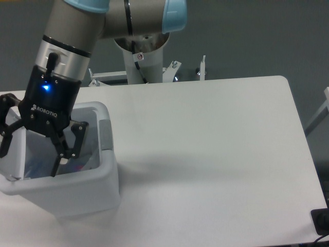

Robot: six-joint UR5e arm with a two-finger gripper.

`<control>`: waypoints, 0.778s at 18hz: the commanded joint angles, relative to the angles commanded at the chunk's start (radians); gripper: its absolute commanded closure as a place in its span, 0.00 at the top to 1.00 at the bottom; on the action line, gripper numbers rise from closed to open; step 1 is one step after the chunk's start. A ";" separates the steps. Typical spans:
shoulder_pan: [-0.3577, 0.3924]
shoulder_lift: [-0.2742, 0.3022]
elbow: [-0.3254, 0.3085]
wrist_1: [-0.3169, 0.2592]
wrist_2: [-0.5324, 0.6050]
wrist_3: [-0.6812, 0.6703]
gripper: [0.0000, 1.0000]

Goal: Place the trash in the trash can

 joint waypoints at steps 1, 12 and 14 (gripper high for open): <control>0.043 0.003 0.006 0.000 0.034 0.006 1.00; 0.322 -0.028 0.031 -0.012 0.267 0.173 1.00; 0.341 -0.026 -0.004 -0.026 0.316 0.340 1.00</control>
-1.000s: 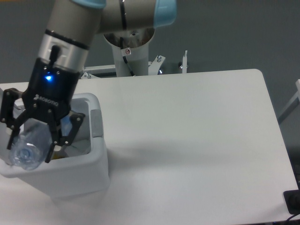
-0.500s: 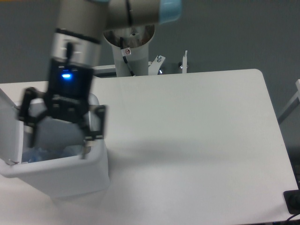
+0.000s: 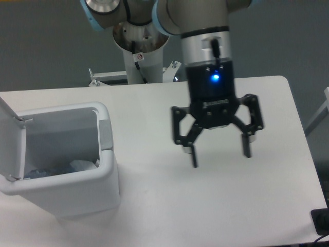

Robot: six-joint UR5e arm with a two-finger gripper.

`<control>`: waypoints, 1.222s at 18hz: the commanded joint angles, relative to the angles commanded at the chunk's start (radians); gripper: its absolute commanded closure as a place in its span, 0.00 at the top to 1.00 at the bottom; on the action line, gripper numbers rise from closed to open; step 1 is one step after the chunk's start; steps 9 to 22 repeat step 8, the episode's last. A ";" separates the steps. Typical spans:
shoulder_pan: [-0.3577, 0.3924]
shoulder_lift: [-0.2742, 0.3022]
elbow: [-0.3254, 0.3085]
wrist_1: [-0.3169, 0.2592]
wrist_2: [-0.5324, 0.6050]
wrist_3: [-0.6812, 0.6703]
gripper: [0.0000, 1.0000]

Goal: Place the trash in the trash can

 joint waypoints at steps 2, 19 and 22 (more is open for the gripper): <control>0.011 0.002 -0.023 -0.037 0.067 0.146 1.00; 0.025 0.011 -0.014 -0.190 0.239 0.357 1.00; 0.025 0.011 -0.014 -0.190 0.239 0.357 1.00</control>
